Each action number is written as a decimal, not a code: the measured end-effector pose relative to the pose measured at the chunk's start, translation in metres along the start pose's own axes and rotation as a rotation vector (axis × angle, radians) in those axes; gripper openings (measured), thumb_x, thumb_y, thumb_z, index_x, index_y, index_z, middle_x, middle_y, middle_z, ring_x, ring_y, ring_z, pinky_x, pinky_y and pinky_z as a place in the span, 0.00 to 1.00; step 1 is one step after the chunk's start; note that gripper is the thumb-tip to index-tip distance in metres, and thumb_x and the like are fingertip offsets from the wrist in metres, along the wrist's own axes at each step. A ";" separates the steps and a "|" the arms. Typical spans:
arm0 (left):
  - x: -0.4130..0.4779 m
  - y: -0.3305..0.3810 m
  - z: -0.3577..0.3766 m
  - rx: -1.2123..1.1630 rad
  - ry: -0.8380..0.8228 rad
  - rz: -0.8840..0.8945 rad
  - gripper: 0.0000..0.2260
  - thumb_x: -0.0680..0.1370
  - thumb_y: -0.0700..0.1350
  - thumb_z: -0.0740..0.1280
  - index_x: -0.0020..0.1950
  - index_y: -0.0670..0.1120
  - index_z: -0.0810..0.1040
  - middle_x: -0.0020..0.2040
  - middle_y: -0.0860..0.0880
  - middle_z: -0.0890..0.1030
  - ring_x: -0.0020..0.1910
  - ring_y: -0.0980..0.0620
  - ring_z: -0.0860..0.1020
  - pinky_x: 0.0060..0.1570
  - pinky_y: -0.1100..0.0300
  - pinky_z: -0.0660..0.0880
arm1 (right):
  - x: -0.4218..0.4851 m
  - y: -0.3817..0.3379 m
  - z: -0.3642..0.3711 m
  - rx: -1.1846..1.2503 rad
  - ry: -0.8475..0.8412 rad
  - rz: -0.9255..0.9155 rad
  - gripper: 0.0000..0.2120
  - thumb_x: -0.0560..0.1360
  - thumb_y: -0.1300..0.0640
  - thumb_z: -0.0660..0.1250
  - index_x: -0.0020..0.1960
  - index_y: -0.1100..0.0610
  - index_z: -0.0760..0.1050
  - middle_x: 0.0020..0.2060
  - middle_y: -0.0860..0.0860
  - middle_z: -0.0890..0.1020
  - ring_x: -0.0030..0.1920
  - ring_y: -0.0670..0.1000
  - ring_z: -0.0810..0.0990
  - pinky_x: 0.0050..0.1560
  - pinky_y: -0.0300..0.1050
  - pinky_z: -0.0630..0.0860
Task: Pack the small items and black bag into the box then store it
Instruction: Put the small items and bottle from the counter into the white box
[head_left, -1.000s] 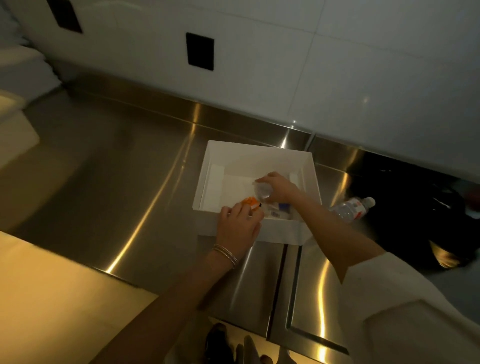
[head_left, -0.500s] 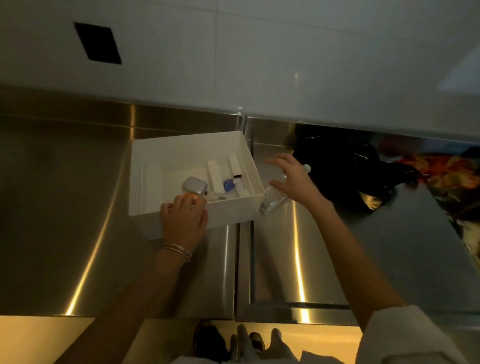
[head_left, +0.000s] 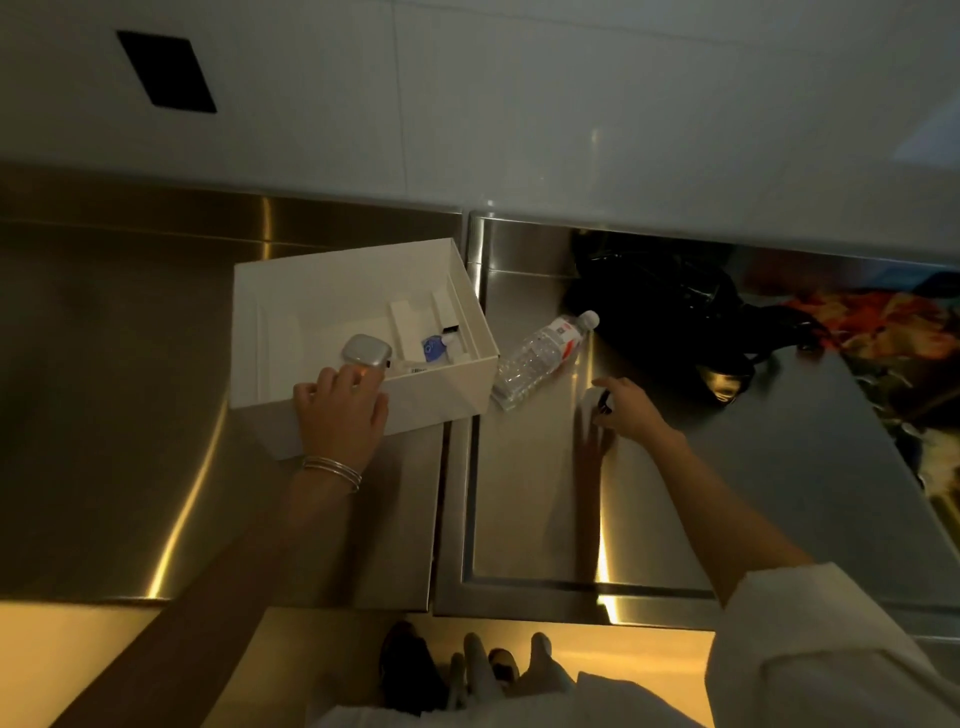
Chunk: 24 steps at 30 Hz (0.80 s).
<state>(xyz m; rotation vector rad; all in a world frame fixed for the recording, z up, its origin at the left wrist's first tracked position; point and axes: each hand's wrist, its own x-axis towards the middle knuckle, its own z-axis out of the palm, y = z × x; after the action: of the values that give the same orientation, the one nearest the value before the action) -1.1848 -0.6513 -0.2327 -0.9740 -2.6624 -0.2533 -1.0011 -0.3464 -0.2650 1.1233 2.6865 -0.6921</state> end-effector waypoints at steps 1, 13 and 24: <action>0.000 0.001 0.000 0.004 -0.001 -0.006 0.09 0.71 0.44 0.70 0.49 0.43 0.78 0.41 0.40 0.79 0.41 0.40 0.75 0.42 0.50 0.67 | 0.001 0.000 0.003 0.011 0.004 0.004 0.29 0.69 0.64 0.70 0.68 0.58 0.66 0.60 0.61 0.73 0.60 0.60 0.74 0.61 0.52 0.72; -0.004 0.028 -0.002 0.029 0.005 -0.045 0.08 0.72 0.43 0.69 0.49 0.42 0.77 0.41 0.40 0.78 0.42 0.39 0.75 0.42 0.49 0.66 | -0.016 0.016 0.036 -0.035 0.098 -0.059 0.13 0.73 0.67 0.62 0.58 0.62 0.70 0.56 0.61 0.72 0.53 0.61 0.75 0.47 0.45 0.70; -0.004 0.035 0.000 0.015 0.042 -0.089 0.07 0.71 0.42 0.70 0.48 0.41 0.77 0.40 0.39 0.78 0.41 0.39 0.74 0.42 0.48 0.66 | -0.009 -0.011 -0.017 0.150 0.246 -0.278 0.11 0.67 0.69 0.63 0.39 0.56 0.64 0.39 0.52 0.71 0.39 0.53 0.69 0.36 0.42 0.61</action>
<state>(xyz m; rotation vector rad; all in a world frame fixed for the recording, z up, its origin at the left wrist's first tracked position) -1.1595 -0.6273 -0.2321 -0.8378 -2.6682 -0.2696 -1.0019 -0.3512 -0.2432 0.9280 3.0842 -0.8619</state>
